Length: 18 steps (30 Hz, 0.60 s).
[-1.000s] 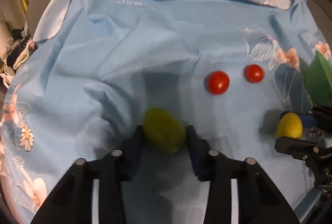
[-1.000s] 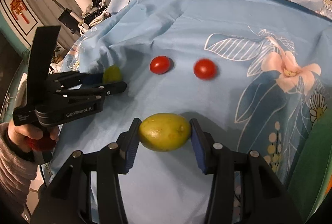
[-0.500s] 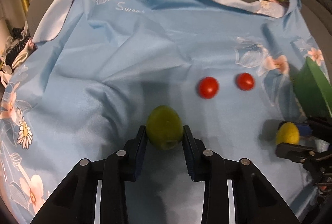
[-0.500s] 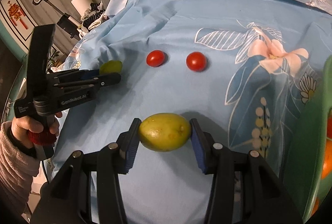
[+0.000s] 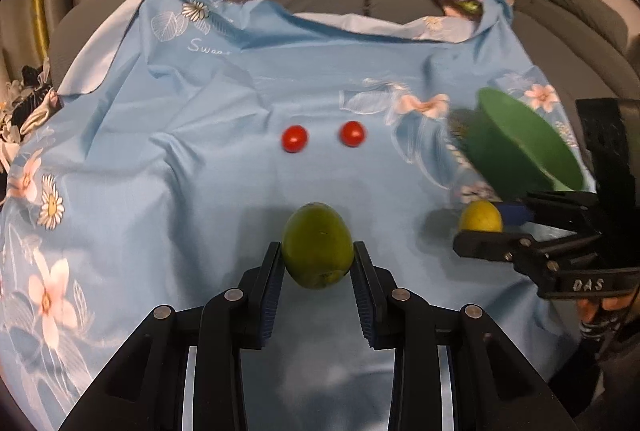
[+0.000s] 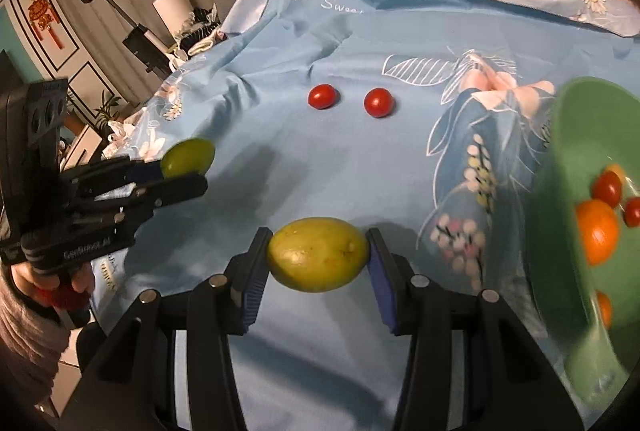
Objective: Organize fruits
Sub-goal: 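Carry the green plum and the large yellow fruit over the green bowl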
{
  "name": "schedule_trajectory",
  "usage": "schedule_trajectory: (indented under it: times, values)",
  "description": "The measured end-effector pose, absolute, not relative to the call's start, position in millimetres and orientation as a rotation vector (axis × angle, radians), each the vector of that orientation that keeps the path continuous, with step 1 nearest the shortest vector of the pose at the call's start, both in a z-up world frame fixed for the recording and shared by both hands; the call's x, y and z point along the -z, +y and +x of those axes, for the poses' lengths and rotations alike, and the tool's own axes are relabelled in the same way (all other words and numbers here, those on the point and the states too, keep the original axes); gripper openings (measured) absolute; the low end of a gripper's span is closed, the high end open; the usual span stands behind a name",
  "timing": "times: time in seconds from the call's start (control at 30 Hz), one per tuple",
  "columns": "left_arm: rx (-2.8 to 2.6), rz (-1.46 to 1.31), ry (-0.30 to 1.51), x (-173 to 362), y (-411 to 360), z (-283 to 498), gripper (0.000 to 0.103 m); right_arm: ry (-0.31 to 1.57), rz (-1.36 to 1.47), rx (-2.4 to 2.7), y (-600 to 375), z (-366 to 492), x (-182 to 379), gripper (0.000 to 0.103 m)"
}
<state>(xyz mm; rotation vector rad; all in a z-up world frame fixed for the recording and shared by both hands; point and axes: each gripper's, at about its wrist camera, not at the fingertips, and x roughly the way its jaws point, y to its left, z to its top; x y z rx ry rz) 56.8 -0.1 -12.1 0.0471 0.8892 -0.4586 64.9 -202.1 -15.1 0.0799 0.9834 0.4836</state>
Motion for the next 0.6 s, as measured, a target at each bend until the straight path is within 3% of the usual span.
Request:
schedule_trajectory:
  times: [0.6]
  values:
    - [0.466, 0.010, 0.789, -28, -6, -11, 0.034, 0.845, 0.045, -0.443, -210, 2, -40, 0.047]
